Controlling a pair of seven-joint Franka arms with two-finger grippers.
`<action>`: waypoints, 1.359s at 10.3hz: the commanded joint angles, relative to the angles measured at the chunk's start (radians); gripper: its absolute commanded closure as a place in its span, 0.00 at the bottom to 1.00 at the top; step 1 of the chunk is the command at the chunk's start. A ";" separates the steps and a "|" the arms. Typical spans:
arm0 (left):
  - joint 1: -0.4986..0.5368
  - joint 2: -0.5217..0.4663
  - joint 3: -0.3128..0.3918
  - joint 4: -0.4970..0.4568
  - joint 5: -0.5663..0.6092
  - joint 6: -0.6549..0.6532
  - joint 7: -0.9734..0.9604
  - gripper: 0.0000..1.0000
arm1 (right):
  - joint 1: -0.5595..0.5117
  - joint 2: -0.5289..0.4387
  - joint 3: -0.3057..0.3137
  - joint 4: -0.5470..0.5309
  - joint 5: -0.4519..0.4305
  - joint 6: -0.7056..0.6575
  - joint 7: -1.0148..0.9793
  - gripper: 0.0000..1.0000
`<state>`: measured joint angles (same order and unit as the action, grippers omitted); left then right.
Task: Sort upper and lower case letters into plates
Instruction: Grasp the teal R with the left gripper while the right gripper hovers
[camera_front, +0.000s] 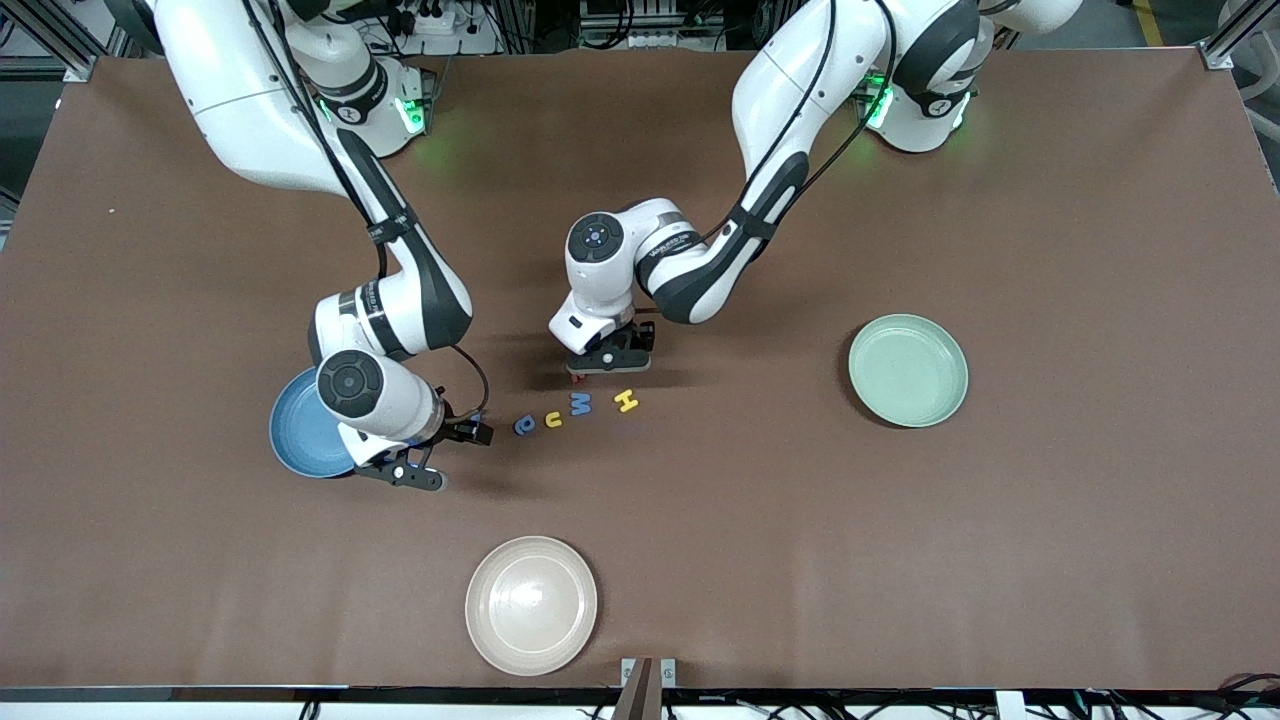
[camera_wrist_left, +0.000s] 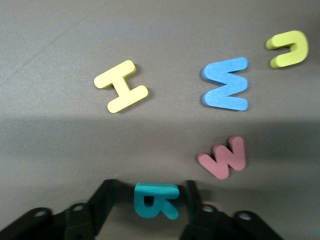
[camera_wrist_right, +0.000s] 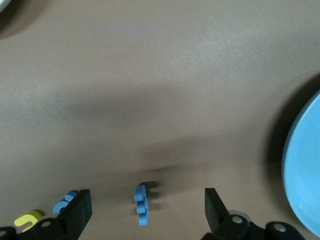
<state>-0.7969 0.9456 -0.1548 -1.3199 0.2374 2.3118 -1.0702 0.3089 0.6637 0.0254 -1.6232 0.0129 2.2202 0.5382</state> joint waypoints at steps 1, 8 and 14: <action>-0.015 0.018 0.011 0.008 0.013 -0.002 -0.034 0.60 | -0.005 -0.021 -0.002 -0.006 -0.007 -0.002 0.000 0.00; 0.106 -0.066 -0.012 -0.002 -0.016 -0.135 0.019 1.00 | -0.002 -0.116 -0.024 0.002 -0.016 0.007 0.153 0.00; 0.494 -0.261 -0.124 -0.091 -0.035 -0.472 0.456 1.00 | 0.018 -0.159 -0.025 0.032 -0.139 0.007 0.356 0.00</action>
<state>-0.3938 0.7617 -0.2460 -1.3123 0.2235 1.8676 -0.6996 0.3172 0.5190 0.0026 -1.5835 -0.1040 2.2397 0.8575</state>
